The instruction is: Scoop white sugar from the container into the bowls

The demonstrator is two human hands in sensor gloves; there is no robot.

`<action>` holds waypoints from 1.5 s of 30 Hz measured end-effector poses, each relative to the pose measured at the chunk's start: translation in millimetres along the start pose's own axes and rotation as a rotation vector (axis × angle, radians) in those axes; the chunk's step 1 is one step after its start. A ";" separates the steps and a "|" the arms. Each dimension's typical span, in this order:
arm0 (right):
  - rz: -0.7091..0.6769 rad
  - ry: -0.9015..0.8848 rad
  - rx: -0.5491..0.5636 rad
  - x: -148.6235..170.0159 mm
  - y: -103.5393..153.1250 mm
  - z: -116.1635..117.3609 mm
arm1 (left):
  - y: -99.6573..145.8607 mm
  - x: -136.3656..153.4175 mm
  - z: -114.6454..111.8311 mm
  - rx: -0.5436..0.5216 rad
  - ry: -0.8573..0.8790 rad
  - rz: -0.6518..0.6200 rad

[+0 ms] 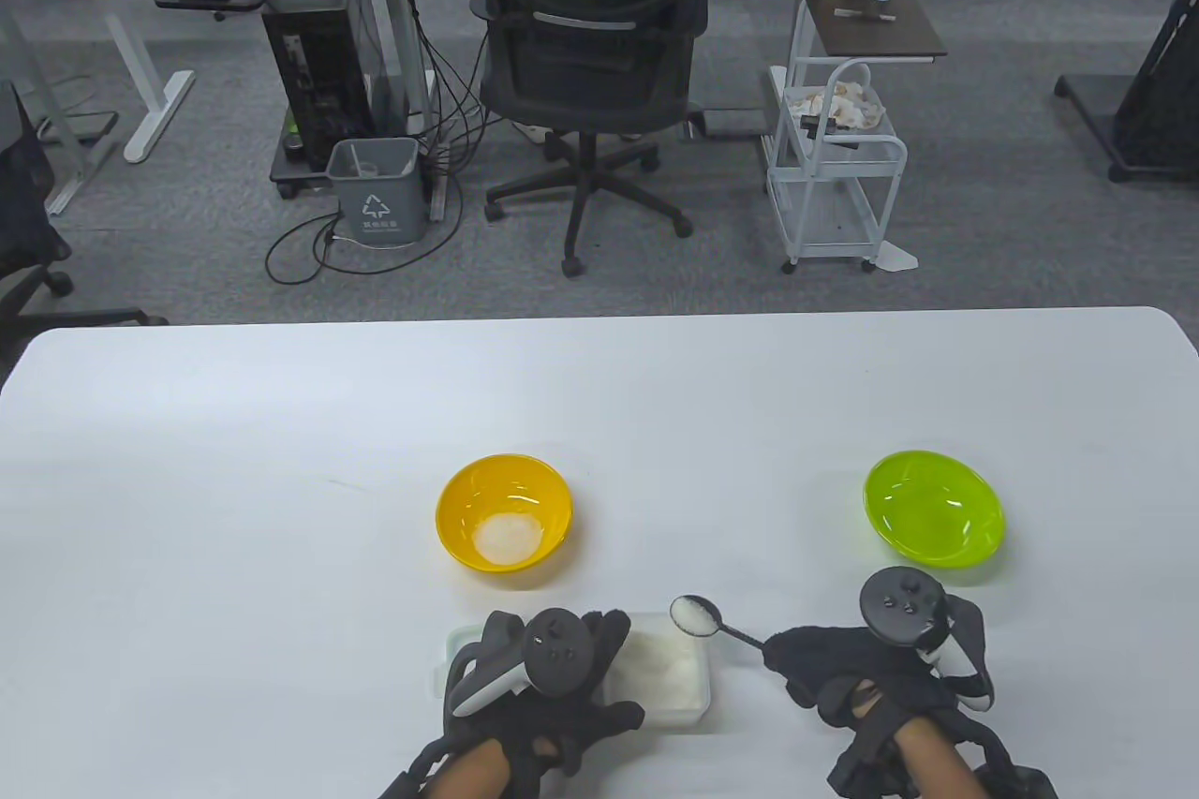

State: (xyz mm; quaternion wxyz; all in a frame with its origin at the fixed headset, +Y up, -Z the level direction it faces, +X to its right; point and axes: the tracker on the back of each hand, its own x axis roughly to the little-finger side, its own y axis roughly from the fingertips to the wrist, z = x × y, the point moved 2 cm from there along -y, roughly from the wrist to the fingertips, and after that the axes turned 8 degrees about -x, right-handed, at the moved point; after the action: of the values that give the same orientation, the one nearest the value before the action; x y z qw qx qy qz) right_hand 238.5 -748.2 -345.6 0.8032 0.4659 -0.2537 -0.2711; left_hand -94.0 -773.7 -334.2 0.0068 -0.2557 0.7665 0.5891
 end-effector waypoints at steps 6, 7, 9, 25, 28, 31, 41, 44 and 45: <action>0.117 -0.102 0.169 35.7 10.8 -42.3 | 0.0 0.2 0.0 0.000 -0.001 0.001; 0.144 -0.125 0.198 42.7 12.7 -48.3 | 0.0 0.2 -0.1 0.000 -0.001 0.001; 0.182 -0.152 0.236 53.2 15.5 -56.6 | 0.0 0.3 0.0 0.000 -0.001 0.001; 0.437 -0.207 0.573 110.1 34.6 -101.0 | 0.2 0.6 -0.3 0.001 -0.001 0.002; 0.475 -0.129 0.651 108.8 36.5 -104.5 | 0.2 0.6 -0.2 0.000 -0.001 0.003; 0.513 -0.013 0.706 105.6 35.8 -105.9 | 0.3 0.2 -0.2 -0.002 -0.005 0.003; 0.574 0.346 0.805 82.9 32.7 -101.9 | -0.1 -0.7 -0.1 -0.005 -0.023 0.003; 0.575 0.375 0.809 80.3 32.2 -100.7 | 0.0 -0.8 -0.3 -0.005 -0.022 0.003; 0.574 0.375 0.809 80.1 32.0 -100.0 | 0.0 -0.9 -0.4 -0.005 -0.022 0.004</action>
State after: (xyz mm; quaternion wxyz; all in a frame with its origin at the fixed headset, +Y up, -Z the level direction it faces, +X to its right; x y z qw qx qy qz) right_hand 368.9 -727.4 -348.6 0.6327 0.6908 -0.3075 0.1672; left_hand -93.1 -773.7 -333.8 0.0136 -0.2479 0.7654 0.5937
